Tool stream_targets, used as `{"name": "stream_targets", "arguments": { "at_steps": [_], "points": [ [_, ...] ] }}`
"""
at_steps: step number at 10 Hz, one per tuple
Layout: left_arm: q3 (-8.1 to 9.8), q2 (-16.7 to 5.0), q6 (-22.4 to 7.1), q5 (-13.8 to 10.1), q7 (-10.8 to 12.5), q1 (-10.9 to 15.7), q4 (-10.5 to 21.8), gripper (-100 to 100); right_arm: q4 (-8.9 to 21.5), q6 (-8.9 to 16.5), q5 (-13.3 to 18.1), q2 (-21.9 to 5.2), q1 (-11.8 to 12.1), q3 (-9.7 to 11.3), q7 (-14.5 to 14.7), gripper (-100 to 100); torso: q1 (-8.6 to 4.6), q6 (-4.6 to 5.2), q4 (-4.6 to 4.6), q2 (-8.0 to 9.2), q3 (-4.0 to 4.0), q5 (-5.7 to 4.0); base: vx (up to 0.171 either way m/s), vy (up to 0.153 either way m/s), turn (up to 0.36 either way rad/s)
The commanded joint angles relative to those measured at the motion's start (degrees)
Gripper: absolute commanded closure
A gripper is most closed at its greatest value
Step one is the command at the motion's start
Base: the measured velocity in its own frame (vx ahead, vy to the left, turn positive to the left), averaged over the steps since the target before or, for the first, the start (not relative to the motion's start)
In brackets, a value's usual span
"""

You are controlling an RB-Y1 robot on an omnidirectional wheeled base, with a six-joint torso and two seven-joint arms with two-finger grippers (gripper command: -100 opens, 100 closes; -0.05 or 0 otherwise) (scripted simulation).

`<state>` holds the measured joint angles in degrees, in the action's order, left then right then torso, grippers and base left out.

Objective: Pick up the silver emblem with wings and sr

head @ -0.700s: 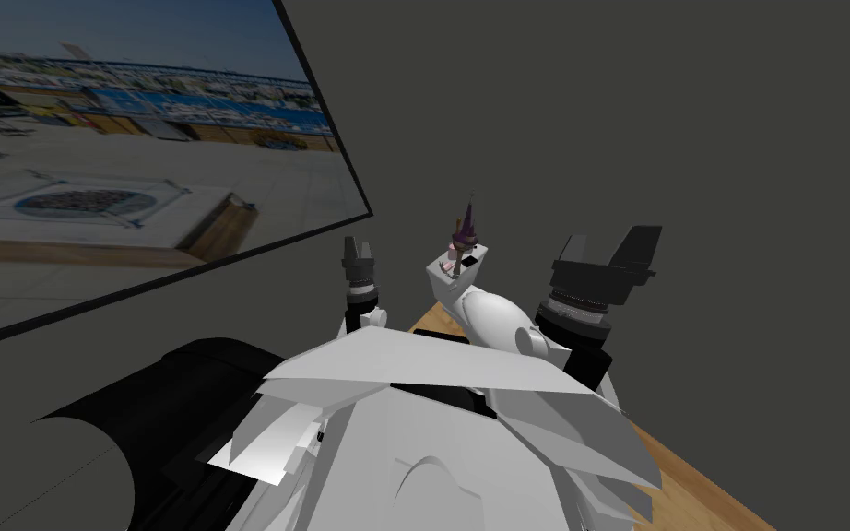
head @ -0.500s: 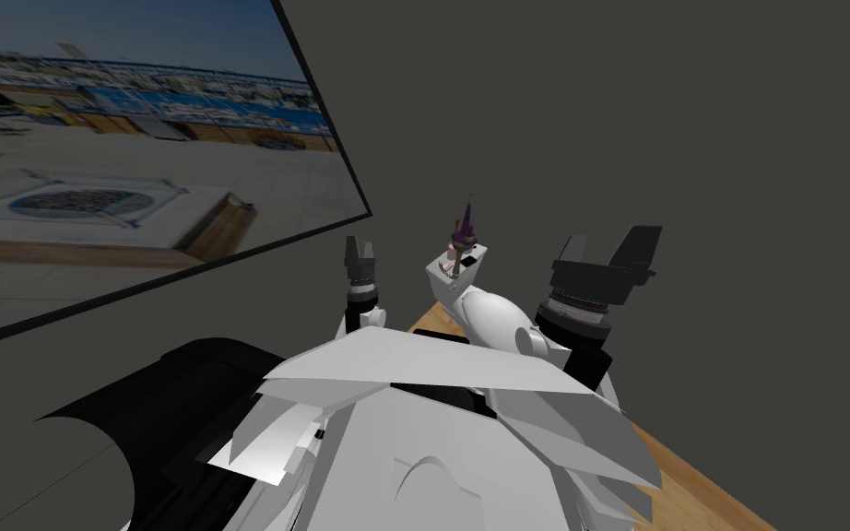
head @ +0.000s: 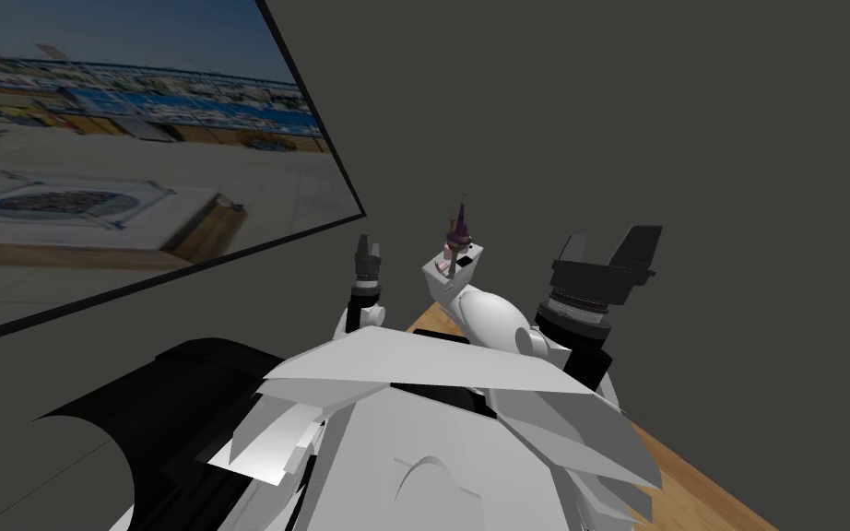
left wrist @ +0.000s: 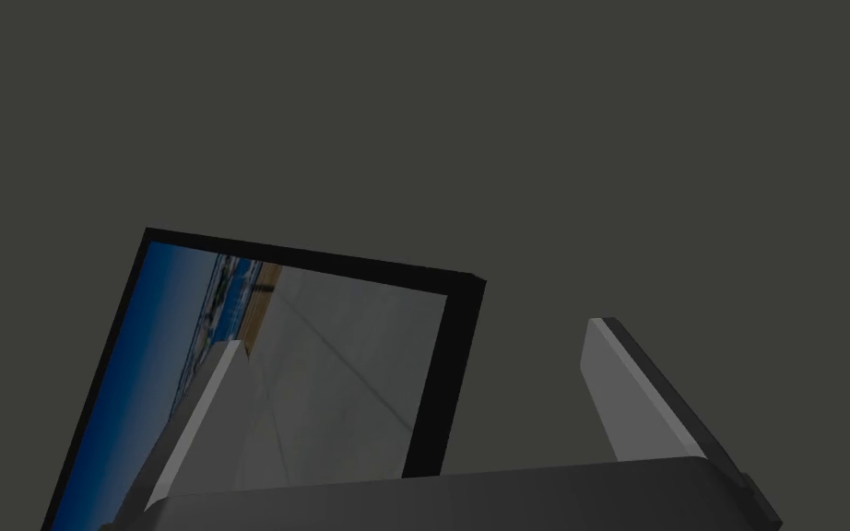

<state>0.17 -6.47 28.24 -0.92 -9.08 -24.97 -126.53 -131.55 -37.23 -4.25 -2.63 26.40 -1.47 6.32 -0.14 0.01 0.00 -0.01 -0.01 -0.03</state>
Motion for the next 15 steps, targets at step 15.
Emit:
{"name": "stream_targets", "arguments": {
  "at_steps": [15],
  "points": [
    [-0.7, -7.53, -23.9, -5.47, -3.25, 10.24, 8.31, -100, 0.0, 0.0, 0.0, 0.0, 0.0, 0.0, 0.0, 0, 0.12, -0.02, 0.01, 0.02, 0.01, 0.02, -0.003, -0.035, -0.022]
  ]
}}
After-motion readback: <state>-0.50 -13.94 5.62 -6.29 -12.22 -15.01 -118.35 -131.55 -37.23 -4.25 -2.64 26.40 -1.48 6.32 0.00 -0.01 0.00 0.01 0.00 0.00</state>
